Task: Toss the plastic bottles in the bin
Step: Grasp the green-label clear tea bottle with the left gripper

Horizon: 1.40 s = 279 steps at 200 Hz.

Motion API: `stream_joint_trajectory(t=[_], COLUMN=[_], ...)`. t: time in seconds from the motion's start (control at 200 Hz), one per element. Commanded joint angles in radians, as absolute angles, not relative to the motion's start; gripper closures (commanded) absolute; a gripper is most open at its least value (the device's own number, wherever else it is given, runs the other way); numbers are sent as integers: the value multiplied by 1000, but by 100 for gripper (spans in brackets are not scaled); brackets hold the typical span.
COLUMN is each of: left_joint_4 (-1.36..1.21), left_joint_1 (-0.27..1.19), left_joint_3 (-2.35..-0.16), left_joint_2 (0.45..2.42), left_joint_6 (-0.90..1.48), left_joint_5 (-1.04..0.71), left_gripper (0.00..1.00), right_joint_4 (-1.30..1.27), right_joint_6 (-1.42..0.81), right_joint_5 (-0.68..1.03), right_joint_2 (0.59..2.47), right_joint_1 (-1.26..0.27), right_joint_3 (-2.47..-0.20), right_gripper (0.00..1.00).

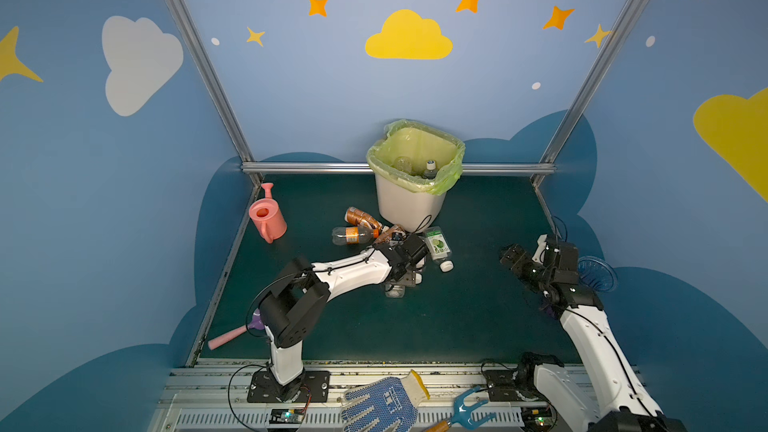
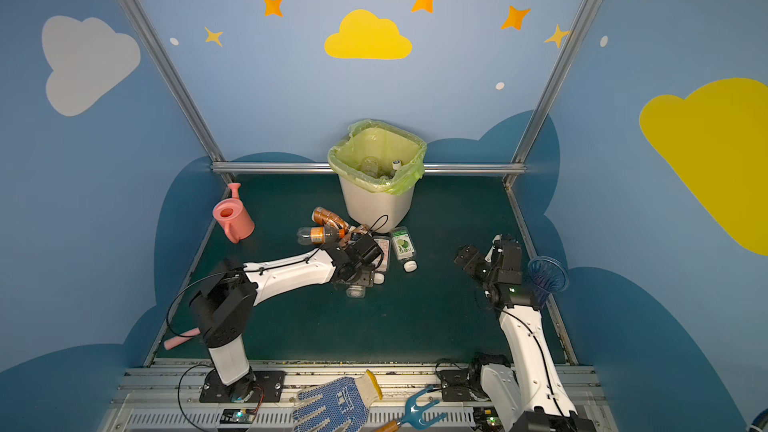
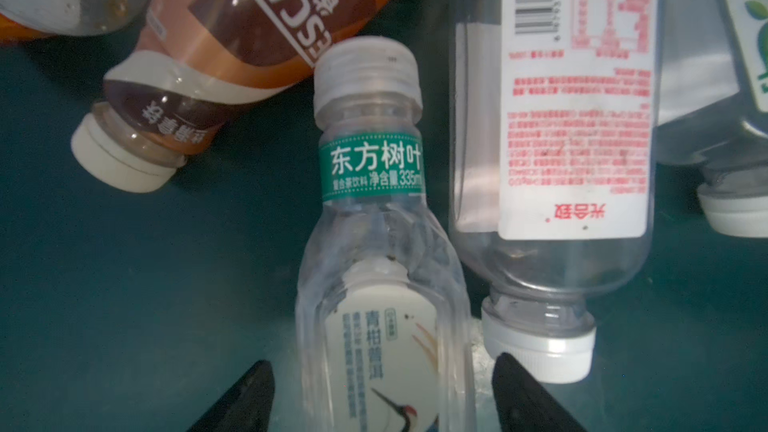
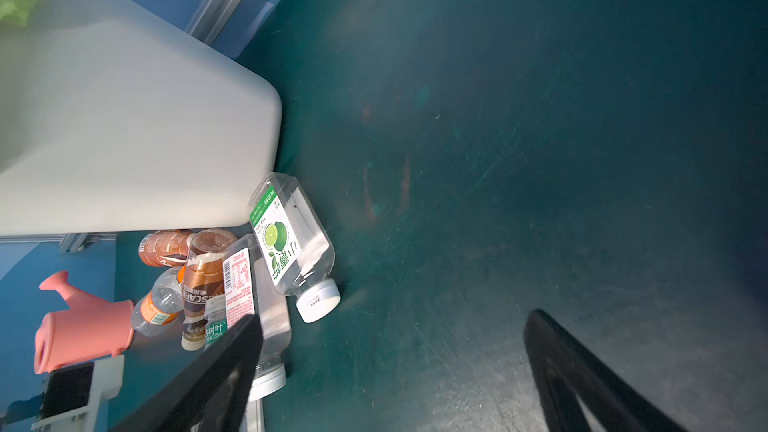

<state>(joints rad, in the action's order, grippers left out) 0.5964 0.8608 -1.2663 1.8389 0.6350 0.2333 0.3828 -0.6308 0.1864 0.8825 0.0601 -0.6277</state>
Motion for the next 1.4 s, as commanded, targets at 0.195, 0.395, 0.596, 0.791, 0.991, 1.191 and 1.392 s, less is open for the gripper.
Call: stream_joint_trajectory(t=[0.195,0.395,0.596,0.791,0.991,1.191,1.392], left_joint_4=[660,656,682,714,744,748,773], left_joint_1=[864,866,877,877,876,875,870], left_joint_3=[-1245,-1172,-1061,-991,-990,-1017,-1050], left_joint_2=[1839,1773,1668,1572,1526,1533,1543], left_joint_6=[592,584,597,591,564,553,518], left_joint_5=[246,217,195,184,204,207,235], left_gripper=[43,56,52,40,25,10,0], right_joint_4=[337,341,357,357,359,381,400], right_joint_6=[-651,-671,-688,-712,-720,-714,-711], right_joint_5=[254,261,284,304,300,293,282], right_joint_2=[887,887,889,894,890,894,882], right_joint_1=[91,95,94,93,92,92,92], right_joint_3=[-595,-596,-600,-588,-569,-587,-587], right_gripper=[2,2,2,2,2,2,2])
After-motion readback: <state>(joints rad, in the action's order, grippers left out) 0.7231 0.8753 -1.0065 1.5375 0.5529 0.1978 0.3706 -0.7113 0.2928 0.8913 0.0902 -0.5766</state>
